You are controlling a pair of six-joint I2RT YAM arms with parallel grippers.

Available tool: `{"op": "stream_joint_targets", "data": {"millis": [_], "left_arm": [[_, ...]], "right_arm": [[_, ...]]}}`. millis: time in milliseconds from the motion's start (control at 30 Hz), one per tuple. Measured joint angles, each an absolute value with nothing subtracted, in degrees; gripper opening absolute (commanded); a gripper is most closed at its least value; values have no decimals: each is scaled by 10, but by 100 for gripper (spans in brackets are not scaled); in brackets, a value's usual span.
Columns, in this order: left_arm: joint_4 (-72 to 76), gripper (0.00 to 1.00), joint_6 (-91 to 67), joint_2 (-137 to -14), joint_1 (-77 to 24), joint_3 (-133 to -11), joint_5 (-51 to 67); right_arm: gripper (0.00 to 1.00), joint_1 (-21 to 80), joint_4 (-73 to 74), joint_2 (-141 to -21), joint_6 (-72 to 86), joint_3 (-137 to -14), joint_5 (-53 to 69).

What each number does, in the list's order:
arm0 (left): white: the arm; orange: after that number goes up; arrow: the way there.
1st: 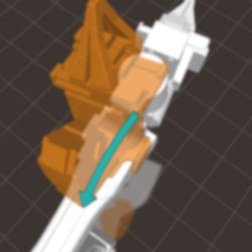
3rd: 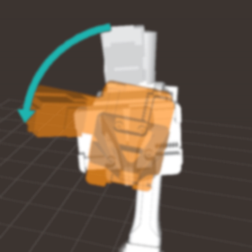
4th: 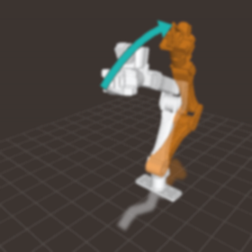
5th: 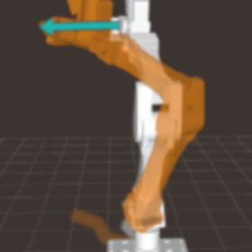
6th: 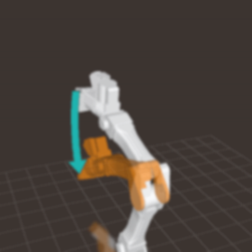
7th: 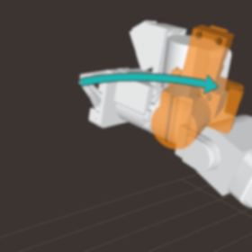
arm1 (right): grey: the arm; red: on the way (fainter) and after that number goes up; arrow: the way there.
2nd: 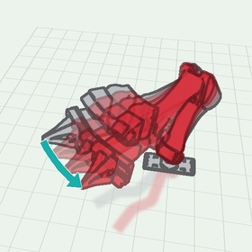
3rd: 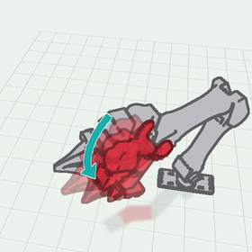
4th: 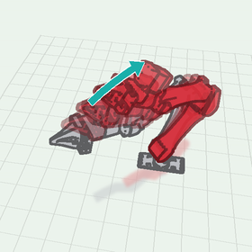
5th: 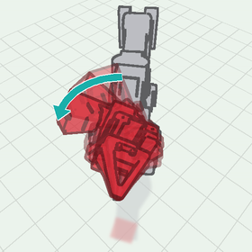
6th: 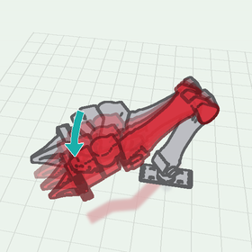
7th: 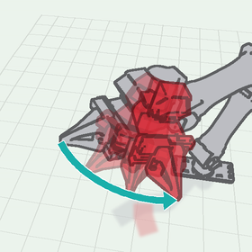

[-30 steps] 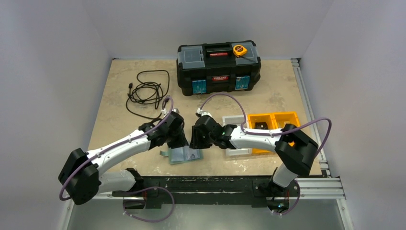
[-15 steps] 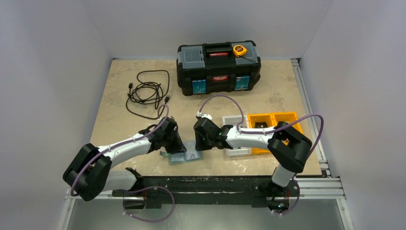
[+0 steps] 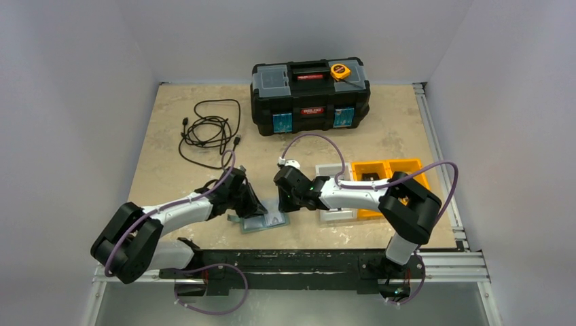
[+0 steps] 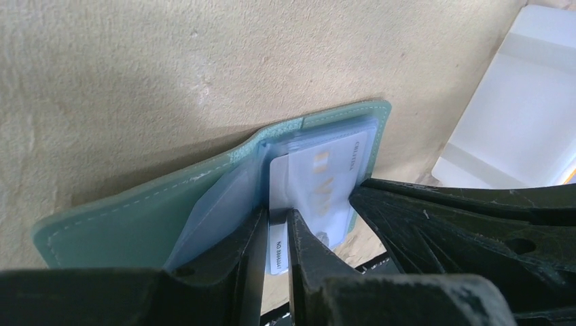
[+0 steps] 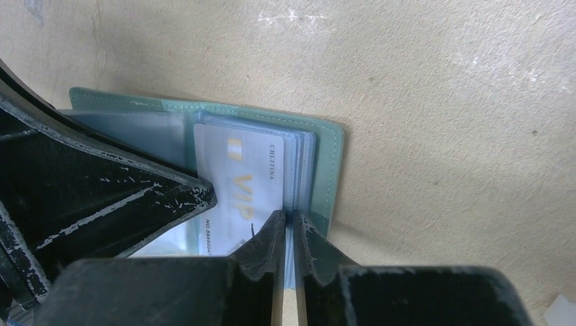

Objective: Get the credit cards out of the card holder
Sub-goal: Remove the credit card from the card holder.

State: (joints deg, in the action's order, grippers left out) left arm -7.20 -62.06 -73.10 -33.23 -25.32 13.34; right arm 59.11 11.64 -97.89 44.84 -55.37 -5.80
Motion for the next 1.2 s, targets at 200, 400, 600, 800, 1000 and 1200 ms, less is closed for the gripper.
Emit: {"op": "stream_joint_targets", "data": {"millis": [200, 400, 600, 800, 1000, 1200], "left_arm": [[-43, 17, -626, -737, -325, -244, 151], [-39, 23, -630, -731, -321, -238, 156], [-11, 26, -635, -716, -318, -213, 155], [12, 23, -640, -710, -315, -199, 159], [32, 19, -648, -703, -311, -185, 162], [30, 14, -650, -685, -309, -174, 161]], "right_arm": [[1, 592, 117, -979, 446, -554, -67], [0, 598, 120, -981, 446, -558, -79], [0, 600, 119, -984, 450, -559, -80], [0, 600, 118, -984, 451, -559, -80], [0, 602, 118, -987, 452, -562, -81], [0, 608, 121, -991, 454, -567, -91]]}}
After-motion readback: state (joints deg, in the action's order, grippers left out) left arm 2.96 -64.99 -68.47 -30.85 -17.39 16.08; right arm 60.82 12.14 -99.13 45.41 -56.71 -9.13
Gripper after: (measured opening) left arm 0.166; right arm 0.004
